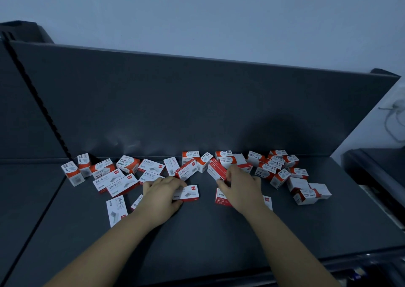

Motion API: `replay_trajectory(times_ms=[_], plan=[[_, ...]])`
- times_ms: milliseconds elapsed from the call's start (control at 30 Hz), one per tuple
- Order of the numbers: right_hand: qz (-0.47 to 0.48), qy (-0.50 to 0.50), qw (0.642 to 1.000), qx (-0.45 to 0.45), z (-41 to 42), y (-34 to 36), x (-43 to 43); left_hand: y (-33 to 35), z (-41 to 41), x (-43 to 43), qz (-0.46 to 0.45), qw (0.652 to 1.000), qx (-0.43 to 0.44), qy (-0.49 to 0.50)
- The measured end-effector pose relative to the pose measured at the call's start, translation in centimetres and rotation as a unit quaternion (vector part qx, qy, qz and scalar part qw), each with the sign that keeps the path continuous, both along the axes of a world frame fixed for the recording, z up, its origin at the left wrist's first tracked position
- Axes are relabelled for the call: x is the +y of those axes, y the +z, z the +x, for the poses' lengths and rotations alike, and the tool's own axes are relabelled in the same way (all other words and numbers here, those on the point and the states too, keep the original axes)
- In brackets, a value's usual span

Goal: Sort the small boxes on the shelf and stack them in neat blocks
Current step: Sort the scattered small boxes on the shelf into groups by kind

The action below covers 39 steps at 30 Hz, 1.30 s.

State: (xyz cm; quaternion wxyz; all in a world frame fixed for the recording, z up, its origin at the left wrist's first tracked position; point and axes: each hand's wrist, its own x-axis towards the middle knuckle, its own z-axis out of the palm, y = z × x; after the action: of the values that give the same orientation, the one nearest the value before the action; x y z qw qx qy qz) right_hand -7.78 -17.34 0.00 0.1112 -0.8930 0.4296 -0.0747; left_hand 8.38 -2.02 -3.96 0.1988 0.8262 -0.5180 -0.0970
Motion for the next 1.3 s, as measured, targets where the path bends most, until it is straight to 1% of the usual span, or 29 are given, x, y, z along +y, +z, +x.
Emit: replay_trajectory(times_ms=[100,200,267,333,400,500,567,667,767,833,967,1100,1167,1300], plan=[[-0.005,-0.028,0.999,0.022,1.1,-0.4,-0.1,0.1,0.6,0.0,-0.002,1.0,0.026,-0.013],[0.019,-0.046,0.999,0.012,1.7,-0.7,-0.2,-0.1,1.0,0.0,-0.017,0.998,0.051,-0.017],[0.018,-0.052,0.998,0.007,1.9,-0.6,-0.2,-0.2,1.2,0.0,-0.027,0.998,0.059,-0.017],[-0.002,-0.054,0.998,-0.014,1.8,-0.2,-0.1,-0.2,1.3,0.1,-0.03,0.997,0.068,-0.019],[-0.039,-0.052,0.996,-0.059,1.5,0.2,0.1,-0.1,1.5,0.1,-0.031,0.996,0.076,-0.022],[-0.069,-0.002,0.988,-0.138,1.1,0.8,0.7,-0.1,1.6,0.2,-0.033,0.995,0.095,-0.021],[-0.046,0.054,0.986,-0.149,1.1,1.0,1.1,0.0,1.7,0.3,-0.039,0.993,0.108,-0.018],[0.015,0.118,0.988,-0.095,1.7,0.6,2.1,0.1,1.7,0.3,-0.058,0.99,0.124,-0.029],[0.057,0.127,0.987,-0.085,2.4,-0.4,3.2,0.0,1.7,0.4,-0.065,0.988,0.127,-0.058],[0.037,0.129,0.987,-0.083,2.6,-1.0,3.5,-0.1,1.9,0.4,-0.07,0.987,0.123,-0.071],[-0.008,0.14,0.989,-0.038,2.5,-1.5,3.5,-0.2,2.1,0.4,-0.061,0.989,0.111,-0.081],[-0.004,0.168,0.986,-0.015,2.3,-1.7,3.6,-0.4,2.0,0.3,-0.055,0.991,0.086,-0.09],[-0.003,0.185,0.983,0.01,2.1,-1.7,3.5,-0.6,2.0,0.2,-0.052,0.992,0.071,-0.091],[-0.019,0.197,0.979,0.056,2.0,-1.5,3.3,-0.4,1.8,0.1,-0.02,0.996,0.011,-0.082]])
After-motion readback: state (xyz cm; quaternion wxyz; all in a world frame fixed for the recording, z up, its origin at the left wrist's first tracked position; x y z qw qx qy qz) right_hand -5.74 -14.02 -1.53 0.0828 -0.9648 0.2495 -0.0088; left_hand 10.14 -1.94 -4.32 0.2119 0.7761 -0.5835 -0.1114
